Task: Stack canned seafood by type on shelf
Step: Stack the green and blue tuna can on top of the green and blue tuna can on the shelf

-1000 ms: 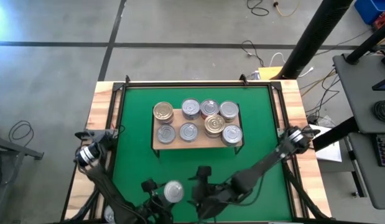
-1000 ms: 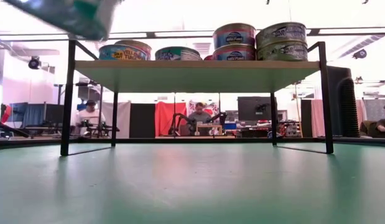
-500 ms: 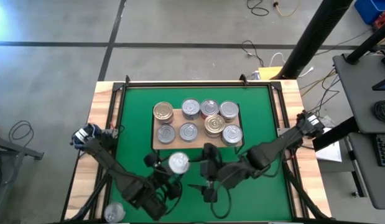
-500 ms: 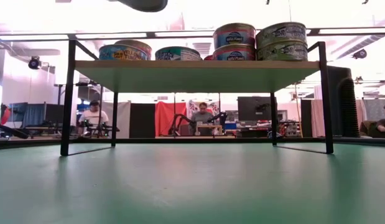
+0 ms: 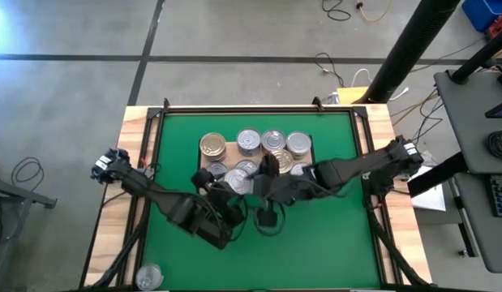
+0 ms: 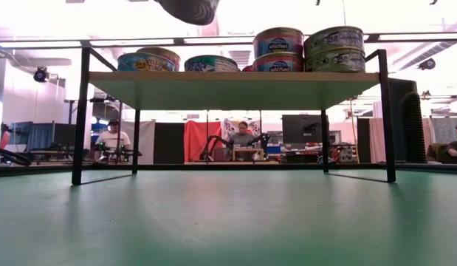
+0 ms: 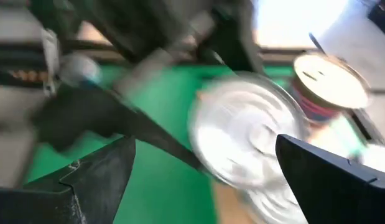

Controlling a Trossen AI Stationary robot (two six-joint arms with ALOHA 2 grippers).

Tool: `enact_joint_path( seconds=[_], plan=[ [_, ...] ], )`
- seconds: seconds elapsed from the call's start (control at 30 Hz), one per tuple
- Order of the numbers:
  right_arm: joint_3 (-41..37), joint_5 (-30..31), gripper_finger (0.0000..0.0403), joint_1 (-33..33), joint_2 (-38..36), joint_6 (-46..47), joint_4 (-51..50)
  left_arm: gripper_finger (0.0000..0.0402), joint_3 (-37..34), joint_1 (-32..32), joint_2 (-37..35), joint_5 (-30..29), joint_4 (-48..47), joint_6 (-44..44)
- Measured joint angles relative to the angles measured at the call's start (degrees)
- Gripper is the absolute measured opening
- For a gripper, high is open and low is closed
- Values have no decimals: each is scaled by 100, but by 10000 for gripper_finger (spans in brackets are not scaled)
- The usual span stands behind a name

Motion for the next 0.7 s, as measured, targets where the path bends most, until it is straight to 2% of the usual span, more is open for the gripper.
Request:
enact_joint_path(
  seconds=[0.13, 0.2, 0.33, 0.43, 0.7],
  plan=[
    [-1, -132, 378, -380, -37, -166, -658, 371, -68, 68, -104, -3, 94, -7],
    [-2, -390, 373, -513, -35, -277, -610, 371, -127, 119, -116, 3, 110, -17],
    [-2, -804, 337, -617, -35, -661, -570, 371, -229, 319, -118, -14, 309, 5],
    [-2, -812, 288, -691, -35, -869, -571, 371, -317, 460, -118, -12, 637, 252],
    [-6, -741, 122, -1074, 19, -895, -558, 371, -1022, 790, -168, 246, 1513, 447]
  ],
)
